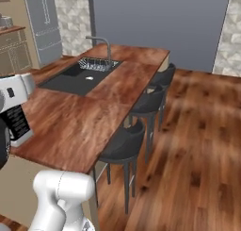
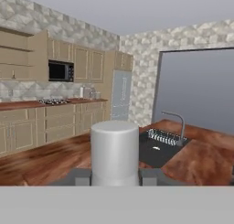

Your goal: Get the candle and the liquor from the cabinet and move them to the dining counter.

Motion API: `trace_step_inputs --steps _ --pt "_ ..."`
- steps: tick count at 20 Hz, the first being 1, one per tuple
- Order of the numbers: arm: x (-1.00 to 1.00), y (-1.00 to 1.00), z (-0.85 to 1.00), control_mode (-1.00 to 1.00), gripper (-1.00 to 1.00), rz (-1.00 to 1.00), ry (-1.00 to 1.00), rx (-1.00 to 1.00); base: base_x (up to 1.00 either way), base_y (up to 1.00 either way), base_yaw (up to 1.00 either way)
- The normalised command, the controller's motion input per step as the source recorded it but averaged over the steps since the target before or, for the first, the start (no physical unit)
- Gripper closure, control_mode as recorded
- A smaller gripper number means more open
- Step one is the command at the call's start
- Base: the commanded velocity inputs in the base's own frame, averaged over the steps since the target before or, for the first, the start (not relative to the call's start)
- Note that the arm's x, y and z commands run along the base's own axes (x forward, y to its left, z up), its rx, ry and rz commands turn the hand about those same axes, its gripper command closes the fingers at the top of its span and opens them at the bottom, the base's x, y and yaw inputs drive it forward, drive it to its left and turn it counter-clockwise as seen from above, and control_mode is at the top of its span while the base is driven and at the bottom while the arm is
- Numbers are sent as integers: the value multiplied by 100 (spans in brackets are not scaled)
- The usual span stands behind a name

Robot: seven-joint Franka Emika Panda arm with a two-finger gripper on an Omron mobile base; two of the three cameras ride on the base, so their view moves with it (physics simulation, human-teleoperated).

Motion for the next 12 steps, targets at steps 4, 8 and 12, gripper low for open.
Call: trace_step_inputs --steps 4,8,12 --pt "0 0 0 100 100 0 0 0 67 -28 27" --pt "11 2 -19 -100 100 -1 4 0 0 0 0" --pt "85 -9 -55 -100 100 21 1 2 0 0 0"
